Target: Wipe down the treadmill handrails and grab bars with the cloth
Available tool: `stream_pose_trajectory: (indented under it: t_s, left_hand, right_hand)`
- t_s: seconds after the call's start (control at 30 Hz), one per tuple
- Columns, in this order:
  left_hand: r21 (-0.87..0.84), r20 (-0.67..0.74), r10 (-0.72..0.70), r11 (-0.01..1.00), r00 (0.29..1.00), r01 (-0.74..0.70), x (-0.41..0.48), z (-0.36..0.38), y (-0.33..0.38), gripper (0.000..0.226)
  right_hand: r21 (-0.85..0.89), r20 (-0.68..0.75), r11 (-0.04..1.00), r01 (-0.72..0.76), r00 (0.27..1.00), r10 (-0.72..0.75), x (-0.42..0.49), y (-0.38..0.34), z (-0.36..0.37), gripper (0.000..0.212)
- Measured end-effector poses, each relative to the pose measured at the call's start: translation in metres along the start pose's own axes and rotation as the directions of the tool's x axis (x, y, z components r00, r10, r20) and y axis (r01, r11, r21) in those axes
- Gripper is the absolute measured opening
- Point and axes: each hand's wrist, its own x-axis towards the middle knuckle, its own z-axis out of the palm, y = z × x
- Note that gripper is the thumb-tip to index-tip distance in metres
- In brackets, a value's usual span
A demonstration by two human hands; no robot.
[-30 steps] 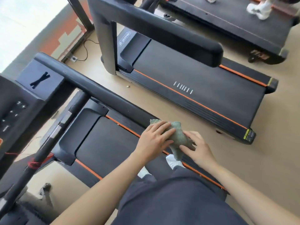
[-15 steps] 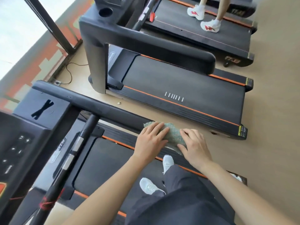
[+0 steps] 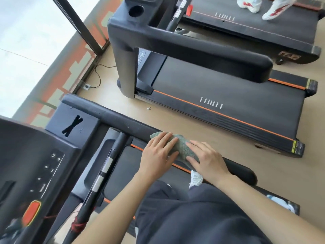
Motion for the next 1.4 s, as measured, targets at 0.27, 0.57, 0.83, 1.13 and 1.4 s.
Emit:
stream_pose_trajectory:
  t_s: [0.27, 0.57, 0.83, 1.13, 1.4]
  left_hand:
    - [0.022, 0.0, -0.007, 1.0, 1.0, 0.007, 0.006, -0.017, -0.066, 0.044]
    - [0.026, 0.013, 0.082, 0.996, 0.997, -0.082, 0.004, -0.043, -0.159, 0.051]
    - [0.027, 0.004, 0.018, 0.999, 1.0, -0.018, 0.002, -0.058, -0.212, 0.06]
    - [0.047, -0.01, -0.219, 0.975, 0.976, 0.219, -0.01, -0.072, -0.246, 0.069]
    - [0.078, 0.025, -0.388, 0.92, 0.921, 0.385, -0.011, -0.087, -0.277, 0.069]
  right_hand:
    - [0.035, 0.062, 0.998, -0.05, 0.997, 0.048, 0.051, -0.043, 0.024, 0.054]
    - [0.007, 0.113, 0.995, -0.104, 0.988, 0.103, 0.107, -0.105, 0.051, 0.056]
    - [-0.005, 0.234, 0.995, -0.097, 0.967, 0.096, 0.154, -0.139, 0.065, 0.06]
    - [0.006, 0.328, 1.0, 0.022, 0.945, -0.023, 0.211, -0.174, 0.091, 0.062]
    - [0.001, 0.369, 0.994, 0.105, 0.924, -0.098, 0.257, -0.207, 0.119, 0.065]
